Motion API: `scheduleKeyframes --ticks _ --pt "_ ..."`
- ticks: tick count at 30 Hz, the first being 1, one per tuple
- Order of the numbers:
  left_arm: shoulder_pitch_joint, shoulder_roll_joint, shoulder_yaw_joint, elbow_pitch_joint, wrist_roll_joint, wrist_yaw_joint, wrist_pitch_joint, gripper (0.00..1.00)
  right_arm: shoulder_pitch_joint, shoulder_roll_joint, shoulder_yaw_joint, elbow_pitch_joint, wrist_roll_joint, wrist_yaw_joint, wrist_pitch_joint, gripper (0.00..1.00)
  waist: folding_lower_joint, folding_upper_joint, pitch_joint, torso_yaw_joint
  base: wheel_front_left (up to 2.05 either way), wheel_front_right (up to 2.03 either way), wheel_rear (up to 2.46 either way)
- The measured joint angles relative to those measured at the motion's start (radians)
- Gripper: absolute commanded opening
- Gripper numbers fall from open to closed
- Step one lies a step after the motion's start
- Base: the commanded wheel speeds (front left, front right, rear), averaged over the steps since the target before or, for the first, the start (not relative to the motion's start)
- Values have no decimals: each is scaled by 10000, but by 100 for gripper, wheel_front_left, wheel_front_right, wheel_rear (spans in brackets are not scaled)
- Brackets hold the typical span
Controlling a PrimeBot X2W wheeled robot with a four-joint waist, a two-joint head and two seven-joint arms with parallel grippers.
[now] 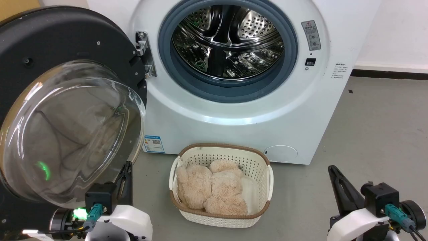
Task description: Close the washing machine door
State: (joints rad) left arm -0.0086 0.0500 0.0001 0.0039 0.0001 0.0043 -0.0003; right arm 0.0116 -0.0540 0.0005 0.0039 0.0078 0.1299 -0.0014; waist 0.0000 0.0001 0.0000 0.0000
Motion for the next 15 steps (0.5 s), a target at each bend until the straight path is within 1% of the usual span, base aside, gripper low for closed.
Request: scheduleKeyframes --ticks 10,11,15 --pt "-1 0 -4 2 0 2 0 0 1 0 -2 2 2 0 -2 0 0 0 0 0 0 0 0" --pt "-1 0 -2 6 0 12 0 100 3 -2 0 4 4 0 -2 100 0 0 0 0 0 0 0" --pt "-1 0 -13 8 0 27 -2 100 3 -2 -13 8 17 0 -4 100 0 0 4 0 0 0 0"
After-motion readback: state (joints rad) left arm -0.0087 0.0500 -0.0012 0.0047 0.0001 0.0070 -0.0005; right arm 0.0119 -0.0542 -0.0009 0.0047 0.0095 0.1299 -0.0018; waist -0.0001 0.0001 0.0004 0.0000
